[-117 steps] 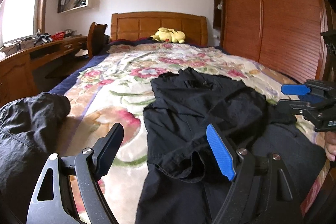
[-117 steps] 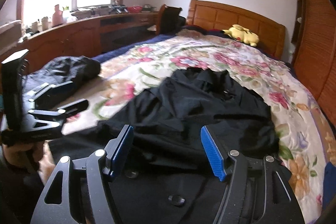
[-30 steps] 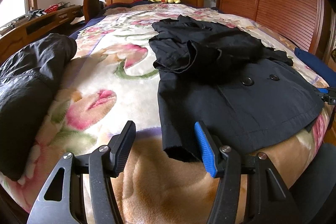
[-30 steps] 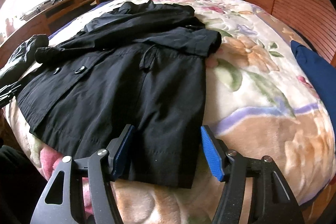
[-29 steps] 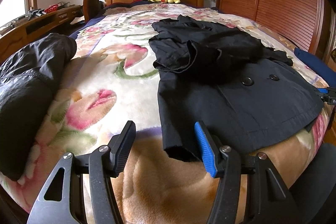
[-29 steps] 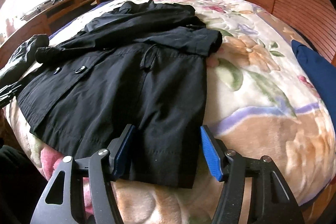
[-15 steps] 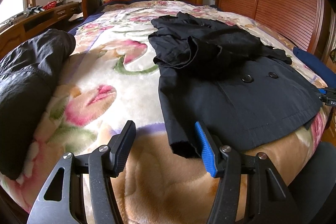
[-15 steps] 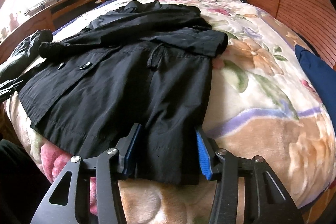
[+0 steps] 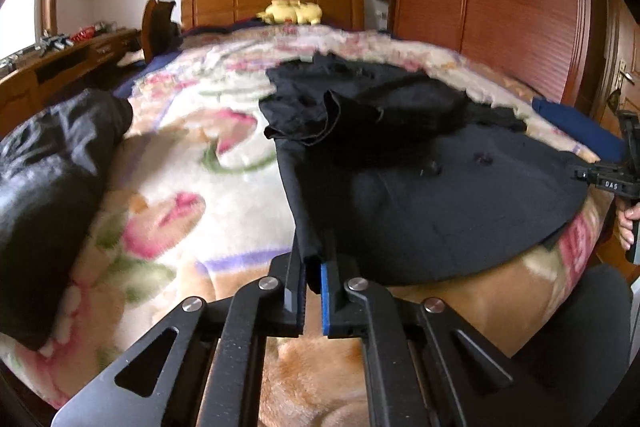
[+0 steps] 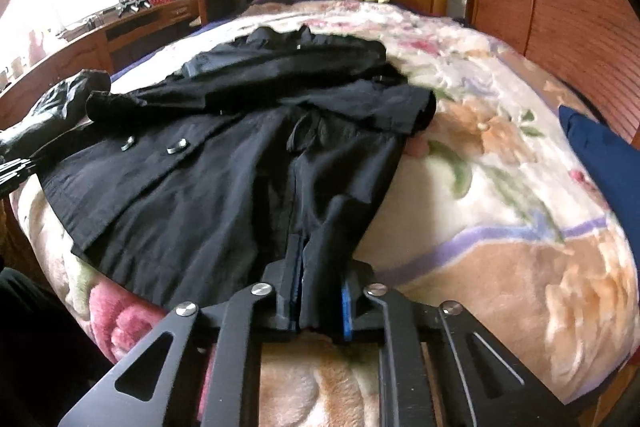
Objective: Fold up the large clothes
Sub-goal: 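Lift the hem with both grippers and fold it toward the collar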
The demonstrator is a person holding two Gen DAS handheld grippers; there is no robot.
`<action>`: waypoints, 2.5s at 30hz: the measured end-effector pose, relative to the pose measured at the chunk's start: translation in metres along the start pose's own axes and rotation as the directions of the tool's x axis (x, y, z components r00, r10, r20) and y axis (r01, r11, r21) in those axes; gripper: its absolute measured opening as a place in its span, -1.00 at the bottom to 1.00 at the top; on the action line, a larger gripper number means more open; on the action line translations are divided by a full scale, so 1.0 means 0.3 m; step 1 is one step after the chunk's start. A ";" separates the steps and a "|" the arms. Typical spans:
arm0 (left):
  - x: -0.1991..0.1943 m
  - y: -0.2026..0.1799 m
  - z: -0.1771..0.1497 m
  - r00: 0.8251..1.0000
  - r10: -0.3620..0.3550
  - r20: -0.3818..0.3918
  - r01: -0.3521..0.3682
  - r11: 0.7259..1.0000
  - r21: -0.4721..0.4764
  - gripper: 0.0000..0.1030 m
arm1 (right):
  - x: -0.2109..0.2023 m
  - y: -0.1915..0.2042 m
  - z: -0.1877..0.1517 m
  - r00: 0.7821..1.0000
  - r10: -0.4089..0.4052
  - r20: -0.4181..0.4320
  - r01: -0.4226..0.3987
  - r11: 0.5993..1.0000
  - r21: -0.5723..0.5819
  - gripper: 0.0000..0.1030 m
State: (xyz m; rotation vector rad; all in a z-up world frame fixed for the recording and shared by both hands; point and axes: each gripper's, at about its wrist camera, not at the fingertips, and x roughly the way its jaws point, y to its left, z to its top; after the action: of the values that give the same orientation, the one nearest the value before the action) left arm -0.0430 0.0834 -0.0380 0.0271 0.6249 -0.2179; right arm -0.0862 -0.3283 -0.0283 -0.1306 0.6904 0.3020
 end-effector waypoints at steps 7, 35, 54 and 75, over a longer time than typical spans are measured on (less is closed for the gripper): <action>-0.162 -0.037 0.065 0.993 0.014 0.119 -0.013 1.000 -0.017 -0.90 | -0.160 0.006 0.043 0.993 0.032 0.112 -0.032 0.999 -0.004 -0.80; -0.640 -0.068 0.301 0.885 0.068 0.460 -0.091 0.995 0.029 -0.91 | -0.749 -0.006 0.012 0.888 0.115 0.445 -0.058 0.988 -0.140 -0.81; -0.128 0.041 0.274 0.965 0.142 0.220 -0.138 0.990 -0.032 -0.91 | -0.284 -0.019 0.087 0.967 0.078 0.244 -0.041 0.987 -0.153 -0.81; 0.298 0.102 0.365 0.985 0.173 0.024 -0.174 0.984 0.040 -0.91 | 0.276 0.031 0.331 0.999 0.015 0.035 -0.006 0.973 -0.231 -0.80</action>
State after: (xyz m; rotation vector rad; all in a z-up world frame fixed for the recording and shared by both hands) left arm 0.0973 0.0860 -0.0024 0.1191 0.5940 -0.0625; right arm 0.0313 -0.2787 -0.0058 -0.3429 0.6178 0.3941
